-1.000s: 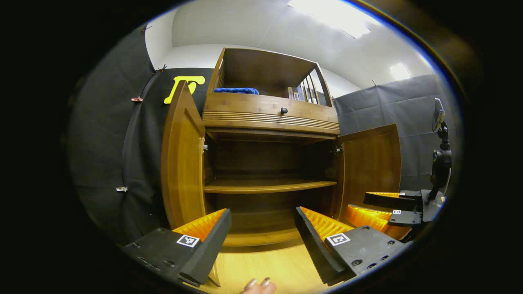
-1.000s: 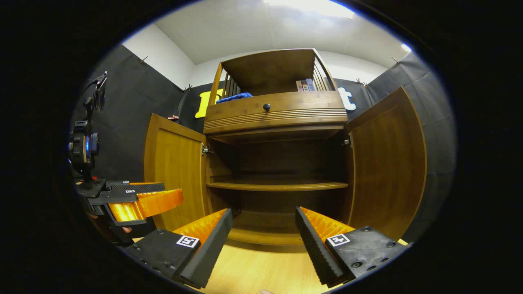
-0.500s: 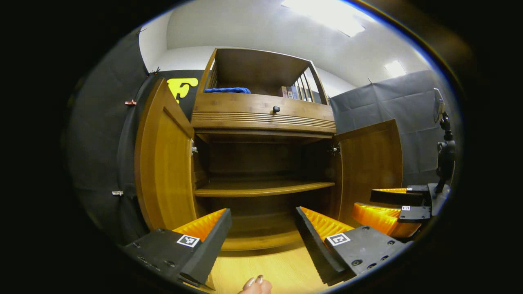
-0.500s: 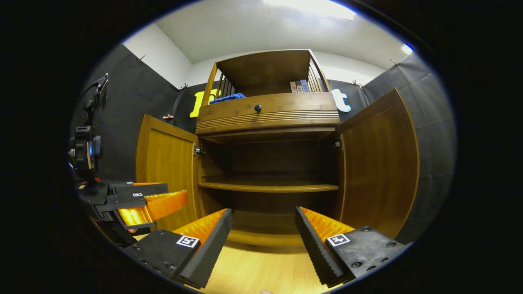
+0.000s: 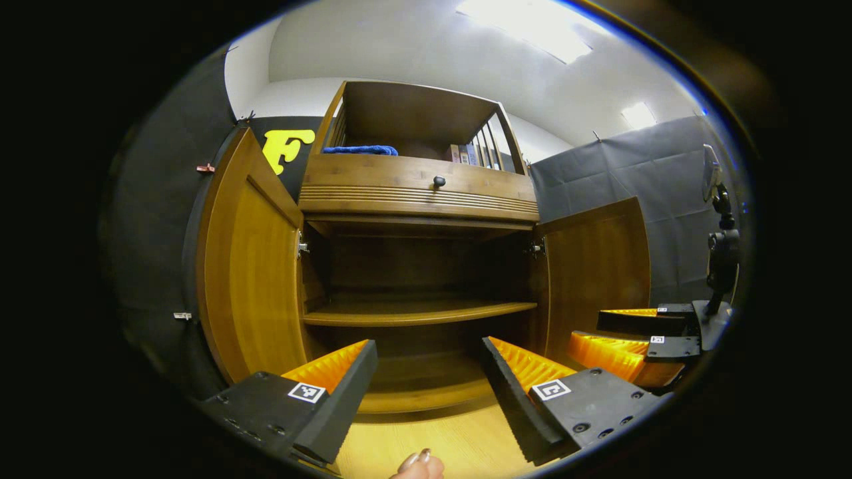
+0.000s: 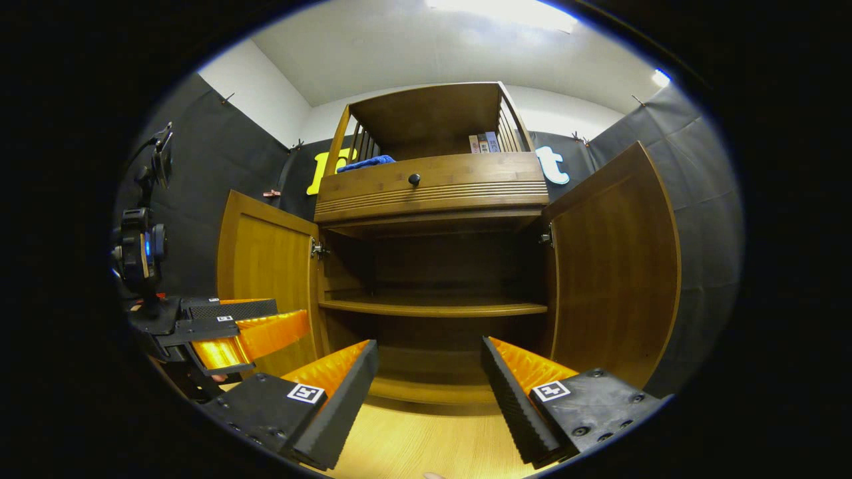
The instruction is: Open the right door of the double-door shoe cabinet with the right hand, and open the left door with the left hand.
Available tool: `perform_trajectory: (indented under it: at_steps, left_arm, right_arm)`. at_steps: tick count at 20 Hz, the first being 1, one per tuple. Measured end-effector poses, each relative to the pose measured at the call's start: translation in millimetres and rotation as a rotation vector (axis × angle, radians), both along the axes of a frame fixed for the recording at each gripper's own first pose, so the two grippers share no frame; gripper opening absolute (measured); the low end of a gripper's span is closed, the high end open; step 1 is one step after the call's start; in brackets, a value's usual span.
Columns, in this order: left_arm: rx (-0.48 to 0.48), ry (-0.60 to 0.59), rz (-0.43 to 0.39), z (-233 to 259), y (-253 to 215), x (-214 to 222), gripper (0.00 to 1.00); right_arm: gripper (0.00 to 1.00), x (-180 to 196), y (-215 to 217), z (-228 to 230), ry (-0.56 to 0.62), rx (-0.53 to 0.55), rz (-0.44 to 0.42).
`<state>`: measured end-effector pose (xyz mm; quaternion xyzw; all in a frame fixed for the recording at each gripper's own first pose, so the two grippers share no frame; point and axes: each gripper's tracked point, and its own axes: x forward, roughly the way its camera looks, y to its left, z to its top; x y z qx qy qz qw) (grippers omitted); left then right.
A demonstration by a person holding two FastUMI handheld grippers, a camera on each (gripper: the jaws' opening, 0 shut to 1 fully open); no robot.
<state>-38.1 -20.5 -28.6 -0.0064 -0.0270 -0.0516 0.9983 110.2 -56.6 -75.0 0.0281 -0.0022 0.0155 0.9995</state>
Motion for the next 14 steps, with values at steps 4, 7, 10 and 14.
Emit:
perform_trajectory:
  at_steps: [4,7,10,14]
  left_arm:
    - [0.008,0.005,0.006,-2.7,0.7,3.2,0.97]
    - [0.015,0.015,-0.001,-6.3,-1.7,4.6,0.97]
    - [0.016,0.014,-0.007,-5.5,-3.4,3.8,0.97]
    - [0.008,0.006,-0.011,-2.7,-3.5,2.9,0.97]
  right_arm:
    - [0.97,-0.5,-1.1,0.4,-0.003,-0.002,-0.001]
    - [0.99,0.8,-0.2,1.0,-0.002,-0.002,0.0]
    - [0.95,0.3,0.4,1.3,-0.003,-0.006,0.001]
    - [0.99,0.1,0.4,3.5,-0.007,-0.005,0.002]
